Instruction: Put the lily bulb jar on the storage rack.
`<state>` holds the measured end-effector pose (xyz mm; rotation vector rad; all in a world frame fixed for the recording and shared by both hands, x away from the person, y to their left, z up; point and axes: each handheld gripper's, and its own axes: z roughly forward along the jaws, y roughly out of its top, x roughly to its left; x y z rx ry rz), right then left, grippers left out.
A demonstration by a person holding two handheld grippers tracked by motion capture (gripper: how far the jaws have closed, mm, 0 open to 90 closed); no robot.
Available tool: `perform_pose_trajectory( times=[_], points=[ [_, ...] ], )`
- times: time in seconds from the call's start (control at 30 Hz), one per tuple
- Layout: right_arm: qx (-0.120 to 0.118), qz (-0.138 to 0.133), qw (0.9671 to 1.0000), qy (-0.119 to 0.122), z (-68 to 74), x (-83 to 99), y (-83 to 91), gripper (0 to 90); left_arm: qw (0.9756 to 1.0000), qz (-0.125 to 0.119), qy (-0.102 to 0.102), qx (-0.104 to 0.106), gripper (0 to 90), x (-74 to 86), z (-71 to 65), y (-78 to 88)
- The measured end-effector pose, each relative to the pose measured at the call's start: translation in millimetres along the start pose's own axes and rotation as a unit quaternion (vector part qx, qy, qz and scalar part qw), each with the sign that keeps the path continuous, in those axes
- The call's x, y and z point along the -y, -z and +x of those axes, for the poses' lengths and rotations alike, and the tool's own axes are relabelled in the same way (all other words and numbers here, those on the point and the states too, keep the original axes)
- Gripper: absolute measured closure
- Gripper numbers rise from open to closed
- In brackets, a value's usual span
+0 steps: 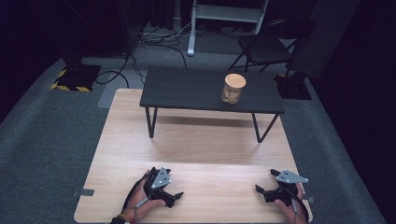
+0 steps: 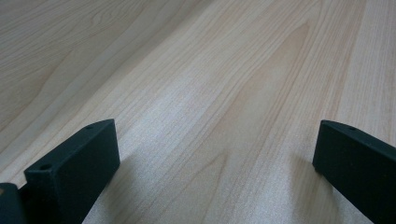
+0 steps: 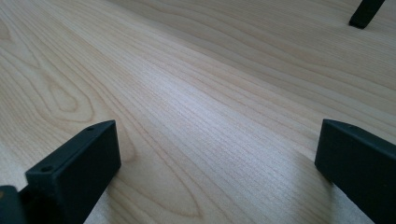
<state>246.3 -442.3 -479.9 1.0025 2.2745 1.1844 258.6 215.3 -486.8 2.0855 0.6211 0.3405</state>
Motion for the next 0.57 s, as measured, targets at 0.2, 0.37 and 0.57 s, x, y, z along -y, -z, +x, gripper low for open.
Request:
perform_pose_trajectory(
  times=[0.2, 0.37, 0.57],
  points=[
    [0.000, 0.000, 1.0000, 0.000, 0.0, 0.2, 0.0, 0.0, 1.0000, 0.000, 0.000, 0.001, 0.5, 0.2, 0.2, -0.1],
    [0.000, 0.000, 1.0000, 0.000, -0.1, 0.0, 0.0, 0.0, 1.0000, 0.000, 0.000, 0.002, 0.5, 0.1, 0.4, -0.1],
    [0.000, 0.000, 1.0000, 0.000, 0.0, 0.0, 0.0, 0.0, 1.0000, -0.001, 0.000, 0.002, 0.5, 0.2, 0.2, -0.1]
  ],
)
